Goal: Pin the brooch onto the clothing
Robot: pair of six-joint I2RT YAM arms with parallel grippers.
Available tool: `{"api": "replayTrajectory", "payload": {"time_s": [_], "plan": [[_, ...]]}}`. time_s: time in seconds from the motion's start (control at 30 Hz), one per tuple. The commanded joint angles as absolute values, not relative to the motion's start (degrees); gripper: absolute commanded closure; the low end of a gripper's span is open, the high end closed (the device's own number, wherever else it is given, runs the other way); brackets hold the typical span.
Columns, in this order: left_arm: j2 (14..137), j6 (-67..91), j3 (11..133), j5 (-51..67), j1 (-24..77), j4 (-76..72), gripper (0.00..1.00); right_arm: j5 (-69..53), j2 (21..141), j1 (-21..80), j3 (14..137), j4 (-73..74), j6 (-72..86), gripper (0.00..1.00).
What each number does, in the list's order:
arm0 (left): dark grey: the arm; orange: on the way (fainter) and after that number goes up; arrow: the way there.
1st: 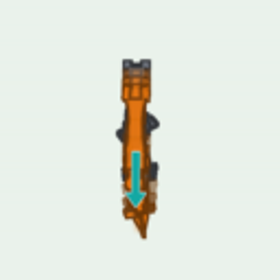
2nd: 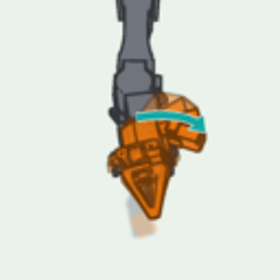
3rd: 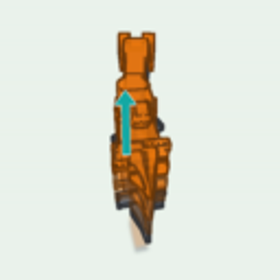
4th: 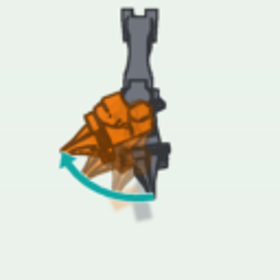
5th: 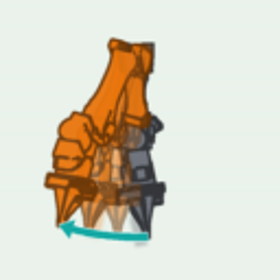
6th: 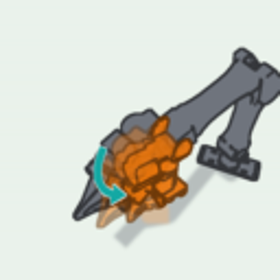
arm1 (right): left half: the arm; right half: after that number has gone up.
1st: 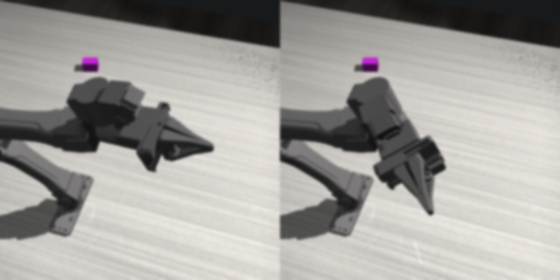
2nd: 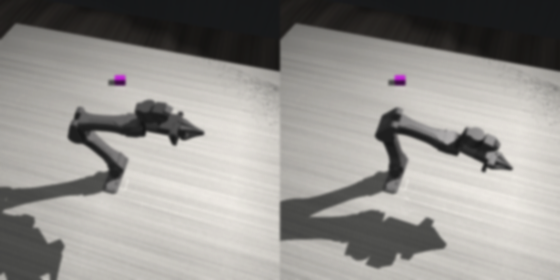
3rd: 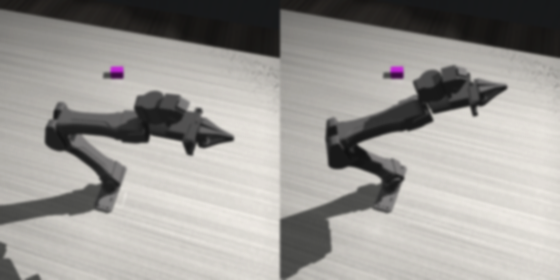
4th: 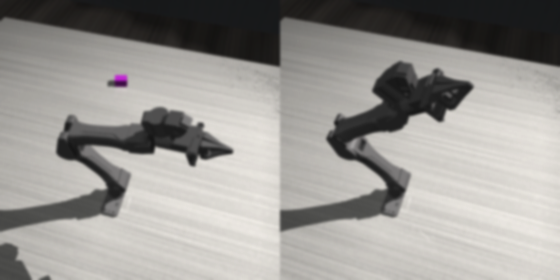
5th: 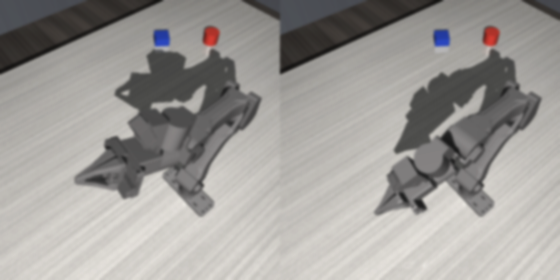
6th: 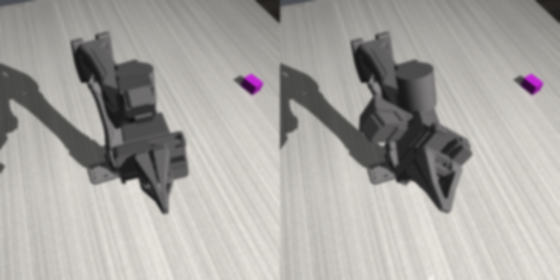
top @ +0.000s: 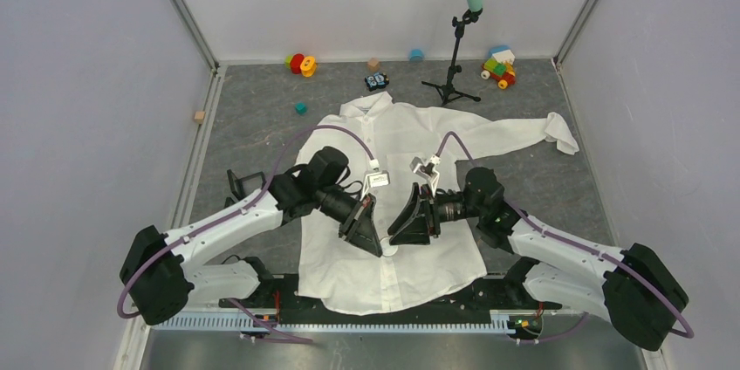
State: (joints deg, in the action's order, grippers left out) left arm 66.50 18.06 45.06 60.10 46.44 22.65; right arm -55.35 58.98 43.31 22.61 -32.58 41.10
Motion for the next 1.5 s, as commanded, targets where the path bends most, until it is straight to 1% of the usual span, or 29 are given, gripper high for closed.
{"api": "replayTrajectory", "payload": {"time_s": [0.0, 0.13, 0.27, 0.3, 0.33, 0.43, 0.47, 0.5, 0.53, 0.6, 0.63, 0.67, 0.73, 0.77, 0.83, 0.97, 1.1, 1.2, 1.27, 1.33, 1.4, 1.47], "plan": [[67.0, 16.9, 47.4, 60.5, 47.4, 22.6, 0.98, -54.7, 59.5, 44.2, 25.2, -35.3, 40.8, 0.52], [67.1, 16.8, 47.8, 60.1, 47.8, 22.6, 0.98, -54.6, 60.1, 44.9, 25.3, -35.5, 40.7, 0.60], [66.9, 17.3, 47.4, 59.3, 48.0, 21.6, 0.98, -54.6, 60.2, 45.4, 25.0, -35.6, 40.6, 0.62], [66.7, 17.9, 47.1, 59.4, 47.9, 20.4, 0.98, -54.6, 60.1, 45.4, 24.9, -35.6, 40.6, 0.64], [66.6, 18.5, 46.8, 59.3, 48.0, 19.7, 0.98, -54.5, 60.1, 45.5, 24.8, -35.7, 40.5, 0.68], [66.5, 19.4, 46.4, 58.7, 48.1, 18.1, 0.98, -54.3, 59.9, 45.5, 24.6, -36.1, 40.5, 0.86], [66.4, 19.6, 46.3, 58.1, 48.1, 17.6, 0.95, -54.0, 59.8, 45.6, 24.5, -36.2, 40.6, 0.92], [66.3, 19.8, 46.2, 57.4, 48.0, 17.1, 0.84, -53.8, 59.6, 45.5, 24.5, -36.4, 40.5, 0.96], [66.2, 20.2, 46.1, 56.8, 48.1, 16.6, 0.69, -53.3, 59.4, 45.6, 24.5, -36.5, 40.5, 0.99], [65.3, 20.9, 45.7, 54.3, 48.1, 15.0, 0.38, -51.4, 58.5, 45.5, 24.4, -36.6, 40.2, 1.00], [64.2, 21.6, 45.3, 52.6, 48.1, 13.9, 0.27, -50.0, 58.1, 45.5, 24.3, -36.7, 40.1, 1.00], [63.3, 22.3, 44.8, 50.1, 48.1, 12.3, 0.19, -48.2, 57.4, 45.5, 24.2, -36.7, 39.9, 1.00], [60.5, 24.5, 43.5, 45.5, 48.1, 8.0, 0.13, -43.4, 55.6, 45.5, 23.9, -37.2, 39.3, 1.00], [59.3, 26.4, 42.4, 43.9, 48.1, 4.9, 0.12, -40.5, 54.7, 45.5, 23.8, -37.8, 39.0, 1.00], [56.8, 31.0, 39.5, 39.1, 48.1, -4.9, 0.10, -35.0, 53.1, 45.6, 23.4, -39.2, 39.1, 1.00], [52.0, 38.0, 33.5, 28.1, 49.0, -18.7, 0.11, -22.9, 49.8, 45.6, 22.5, -42.1, 39.4, 1.00], [51.1, 39.3, 32.7, 21.3, 51.6, -23.7, 0.14, -15.5, 47.6, 45.5, 19.8, -49.8, 42.0, 1.00], [51.7, 41.8, 31.3, 17.6, 53.5, -30.6, 0.22, -12.5, 47.0, 45.6, 18.0, -55.2, 44.0, 1.00], [52.3, 43.7, 30.4, 15.7, 54.3, -35.5, 0.30, -11.1, 46.6, 45.6, 17.0, -58.4, 45.1, 1.00], [53.2, 44.6, 30.4, 14.4, 55.1, -38.1, 0.34, -9.9, 46.0, 45.6, 15.9, -60.2, 45.9, 1.00], [54.3, 44.8, 30.5, 13.1, 55.9, -39.8, 0.44, -8.6, 45.3, 45.7, 14.9, -61.9, 46.1, 1.00], [55.1, 45.1, 30.5, 11.8, 56.5, -40.9, 0.47, -7.8, 44.5, 45.8, 14.1, -62.7, 46.1, 1.00]]}}
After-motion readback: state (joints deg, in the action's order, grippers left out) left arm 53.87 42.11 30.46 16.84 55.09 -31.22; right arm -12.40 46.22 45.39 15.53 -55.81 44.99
